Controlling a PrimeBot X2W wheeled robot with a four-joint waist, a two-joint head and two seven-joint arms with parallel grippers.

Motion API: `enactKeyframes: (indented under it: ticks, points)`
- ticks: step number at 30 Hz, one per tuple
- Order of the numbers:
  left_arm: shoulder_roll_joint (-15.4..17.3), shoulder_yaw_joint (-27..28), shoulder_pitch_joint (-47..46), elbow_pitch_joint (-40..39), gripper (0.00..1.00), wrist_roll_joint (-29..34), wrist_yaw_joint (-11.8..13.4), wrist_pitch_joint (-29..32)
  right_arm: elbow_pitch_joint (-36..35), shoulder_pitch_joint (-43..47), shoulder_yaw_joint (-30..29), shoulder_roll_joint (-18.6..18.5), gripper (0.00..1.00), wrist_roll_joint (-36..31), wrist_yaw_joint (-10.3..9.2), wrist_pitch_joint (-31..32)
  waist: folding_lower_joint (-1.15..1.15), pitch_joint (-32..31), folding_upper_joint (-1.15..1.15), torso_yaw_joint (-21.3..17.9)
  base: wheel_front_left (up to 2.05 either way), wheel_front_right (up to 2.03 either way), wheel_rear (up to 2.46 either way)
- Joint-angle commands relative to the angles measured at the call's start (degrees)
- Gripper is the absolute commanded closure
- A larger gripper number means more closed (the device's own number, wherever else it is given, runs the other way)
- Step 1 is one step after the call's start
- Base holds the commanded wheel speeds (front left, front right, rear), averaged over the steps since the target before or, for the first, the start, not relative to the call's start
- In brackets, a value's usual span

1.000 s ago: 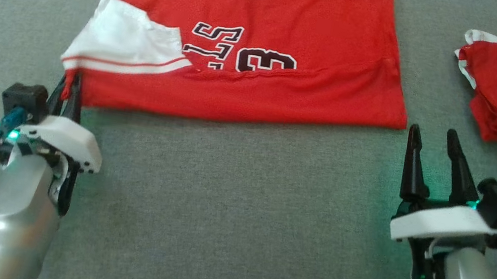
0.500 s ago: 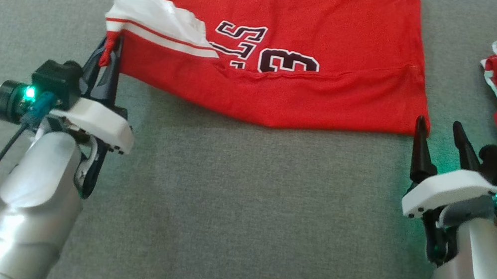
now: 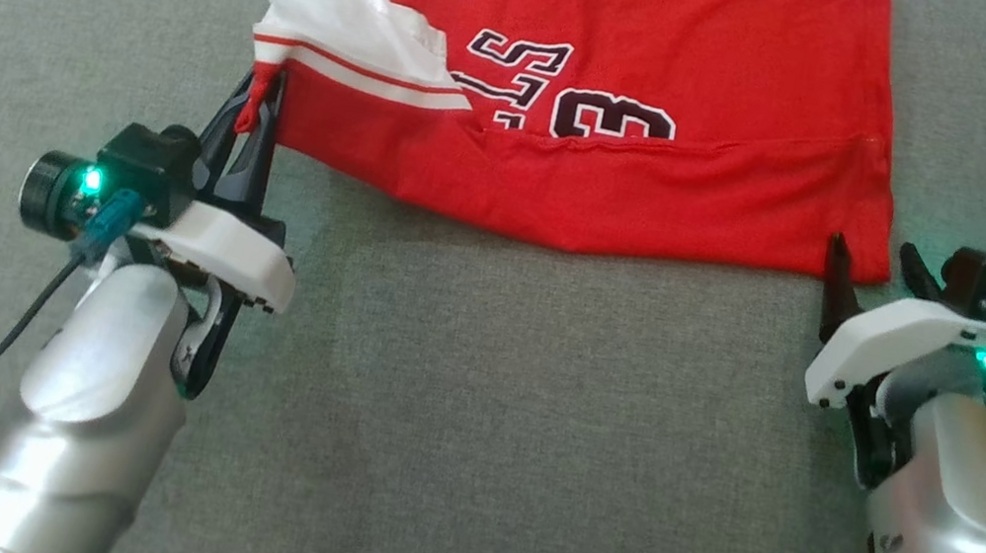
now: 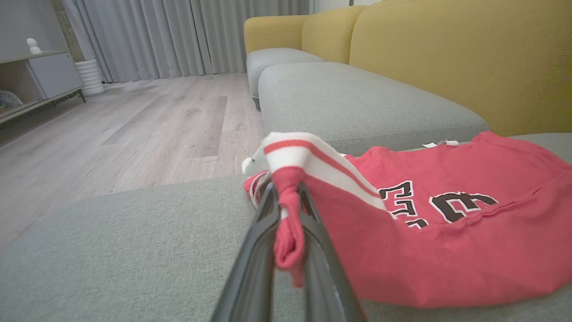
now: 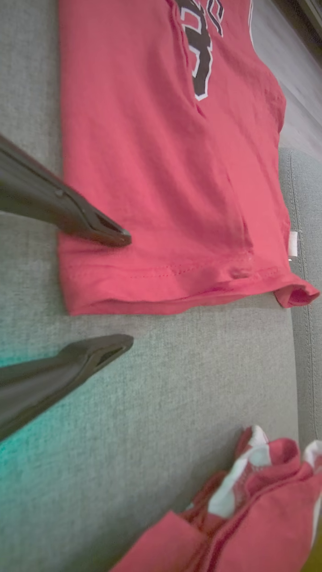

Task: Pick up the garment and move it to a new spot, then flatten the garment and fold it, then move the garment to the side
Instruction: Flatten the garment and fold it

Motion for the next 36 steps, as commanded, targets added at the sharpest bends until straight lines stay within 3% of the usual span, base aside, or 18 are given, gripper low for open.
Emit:
enactKeyframes:
  ticks: [1,2,3,14,22,29,36]
  points:
    - [1.4,1.6,-0.7,-2.1,1.0,0.3,0.4,0.1,0.4,-1.3,1.4,0.4,0.28,-0.5,-0.05,-0.1,0.0,-0.1,0.0,0.1,0.0,0.0,0.0]
    - [1.4,1.5,-0.6,-2.1,1.0,0.3,0.5,0.1,1.2,-1.6,1.5,0.4,0.79,-0.5,-0.05,-0.4,0.0,-0.2,0.0,0.1,0.0,0.0,0.0]
    - [1.5,1.5,-0.4,-2.1,1.0,0.3,0.6,0.2,1.8,-1.8,1.7,0.4,1.0,-0.4,-0.05,-0.9,0.0,-0.3,0.0,0.1,0.0,0.0,0.0]
    - [2.9,1.5,3.0,-0.4,1.0,-0.7,1.5,1.3,4.1,-1.0,0.0,0.4,1.0,-1.9,-0.05,-7.6,0.0,-4.5,0.0,-1.6,0.0,0.0,0.0]
    - [3.2,0.8,7.5,0.8,1.0,-1.5,1.8,2.7,1.7,4.2,-0.8,0.4,1.0,-1.3,-0.05,-8.5,0.0,-9.5,0.0,-2.6,0.0,0.0,0.0]
    - [2.8,-0.7,13.6,0.4,1.0,-2.3,1.7,4.9,-5.4,12.4,0.2,0.4,1.0,1.0,-0.05,-4.9,0.0,-13.7,0.0,-3.0,0.0,0.0,0.0]
    - [2.5,-1.8,19.5,-4.2,1.0,-2.8,3.2,6.5,-18.0,21.9,0.1,0.4,1.0,2.9,-0.05,2.1,0.0,-15.6,0.0,-2.6,0.0,0.0,0.0]
